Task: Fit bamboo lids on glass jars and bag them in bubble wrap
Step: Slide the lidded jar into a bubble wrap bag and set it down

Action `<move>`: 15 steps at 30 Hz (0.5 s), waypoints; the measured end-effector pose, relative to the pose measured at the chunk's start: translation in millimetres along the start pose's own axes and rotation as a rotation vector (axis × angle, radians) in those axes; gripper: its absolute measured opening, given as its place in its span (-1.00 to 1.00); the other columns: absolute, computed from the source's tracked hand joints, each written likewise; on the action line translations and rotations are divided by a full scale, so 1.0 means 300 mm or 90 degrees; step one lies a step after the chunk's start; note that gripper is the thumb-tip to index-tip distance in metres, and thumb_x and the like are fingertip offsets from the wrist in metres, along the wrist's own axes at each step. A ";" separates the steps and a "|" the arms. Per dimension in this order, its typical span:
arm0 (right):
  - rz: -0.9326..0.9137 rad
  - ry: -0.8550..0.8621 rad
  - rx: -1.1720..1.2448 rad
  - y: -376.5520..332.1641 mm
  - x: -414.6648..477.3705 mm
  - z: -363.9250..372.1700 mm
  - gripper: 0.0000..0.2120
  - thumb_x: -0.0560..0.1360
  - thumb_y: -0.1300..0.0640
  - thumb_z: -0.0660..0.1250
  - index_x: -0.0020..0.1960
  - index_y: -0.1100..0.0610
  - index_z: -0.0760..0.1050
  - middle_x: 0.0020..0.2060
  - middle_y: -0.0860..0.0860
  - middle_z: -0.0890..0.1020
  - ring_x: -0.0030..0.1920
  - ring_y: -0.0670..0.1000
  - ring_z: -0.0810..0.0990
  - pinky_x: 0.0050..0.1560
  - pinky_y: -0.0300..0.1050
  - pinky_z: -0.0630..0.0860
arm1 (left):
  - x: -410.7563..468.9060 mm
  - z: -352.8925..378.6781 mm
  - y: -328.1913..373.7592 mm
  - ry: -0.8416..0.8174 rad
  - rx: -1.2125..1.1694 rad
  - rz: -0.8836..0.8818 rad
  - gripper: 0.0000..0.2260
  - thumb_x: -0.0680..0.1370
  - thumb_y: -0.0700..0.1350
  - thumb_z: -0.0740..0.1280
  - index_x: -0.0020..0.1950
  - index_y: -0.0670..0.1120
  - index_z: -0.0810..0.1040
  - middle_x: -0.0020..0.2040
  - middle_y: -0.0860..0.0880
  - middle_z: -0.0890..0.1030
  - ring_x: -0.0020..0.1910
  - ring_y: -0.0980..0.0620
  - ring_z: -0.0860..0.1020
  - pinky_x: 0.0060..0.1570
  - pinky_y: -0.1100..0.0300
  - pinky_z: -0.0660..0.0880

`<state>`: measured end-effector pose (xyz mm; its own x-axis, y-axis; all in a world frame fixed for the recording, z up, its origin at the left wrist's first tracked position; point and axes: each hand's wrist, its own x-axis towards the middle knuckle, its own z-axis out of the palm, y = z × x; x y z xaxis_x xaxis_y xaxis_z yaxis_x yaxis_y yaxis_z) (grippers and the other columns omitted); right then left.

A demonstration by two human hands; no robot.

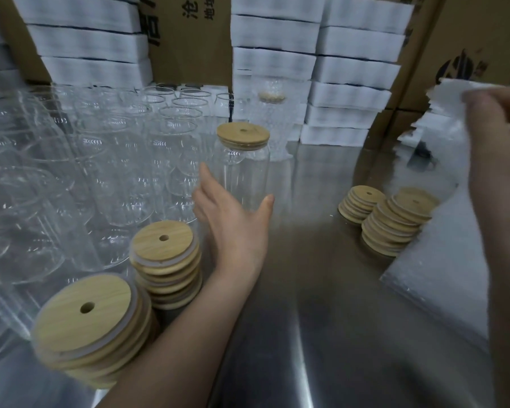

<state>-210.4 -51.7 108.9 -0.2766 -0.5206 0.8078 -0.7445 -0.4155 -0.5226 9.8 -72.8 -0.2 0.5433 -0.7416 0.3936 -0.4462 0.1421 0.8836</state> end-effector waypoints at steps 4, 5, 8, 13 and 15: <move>-0.076 0.004 0.180 -0.159 -0.048 0.148 -0.89 0.55 -0.01 0.32 0.01 -0.21 0.57 -0.19 -0.25 0.62 -0.13 -0.19 0.57 -0.02 -0.21 0.51 | -0.036 -0.024 0.046 0.091 0.045 0.106 -0.25 0.45 -0.03 0.42 0.54 -0.16 0.15 0.44 -0.20 0.25 0.40 -0.16 0.24 0.37 -0.02 0.18; -0.075 -0.017 0.214 -0.176 -0.059 0.176 -0.89 0.56 0.06 0.34 0.03 -0.12 0.59 -0.17 -0.19 0.64 -0.14 -0.18 0.58 -0.04 -0.23 0.52 | -0.043 -0.033 0.060 0.112 0.028 0.142 -0.32 0.46 -0.04 0.38 0.51 -0.17 0.21 0.42 -0.19 0.28 0.38 -0.15 0.27 0.35 -0.01 0.18; -0.023 -0.107 0.293 -0.186 -0.096 0.262 -0.87 0.55 0.16 0.38 0.05 -0.04 0.60 -0.20 -0.20 0.64 -0.21 -0.20 0.59 -0.09 -0.26 0.53 | -0.069 -0.052 0.090 0.106 -0.032 0.270 -0.50 0.52 0.02 0.26 0.40 -0.18 0.39 0.31 -0.16 0.41 0.28 -0.13 0.38 0.31 -0.03 0.29; 0.117 -0.206 0.441 -0.155 -0.154 0.351 -0.84 0.53 0.25 0.40 -0.02 -0.01 0.64 -0.27 -0.23 0.67 -0.21 -0.27 0.61 -0.14 -0.38 0.50 | -0.102 -0.046 0.124 -0.099 -0.127 0.226 -0.53 0.50 0.10 0.30 0.35 -0.09 0.47 0.11 0.01 0.54 0.10 0.04 0.48 0.14 0.10 0.43; 0.154 -0.231 0.454 -0.140 -0.166 0.363 -0.84 0.54 0.24 0.38 -0.03 -0.01 0.63 -0.29 -0.22 0.68 -0.24 -0.26 0.61 -0.21 -0.38 0.50 | -0.095 -0.038 0.123 -0.127 -0.161 0.158 -0.56 0.46 0.05 0.37 0.32 -0.04 0.51 0.09 0.06 0.56 0.01 0.10 0.53 0.02 0.20 0.46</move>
<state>-99.3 -89.6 61.0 -0.0753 -0.8130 0.5774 -0.0923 -0.5709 -0.8158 -14.1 -39.0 24.0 0.2815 -0.7737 0.5676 -0.3438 0.4709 0.8124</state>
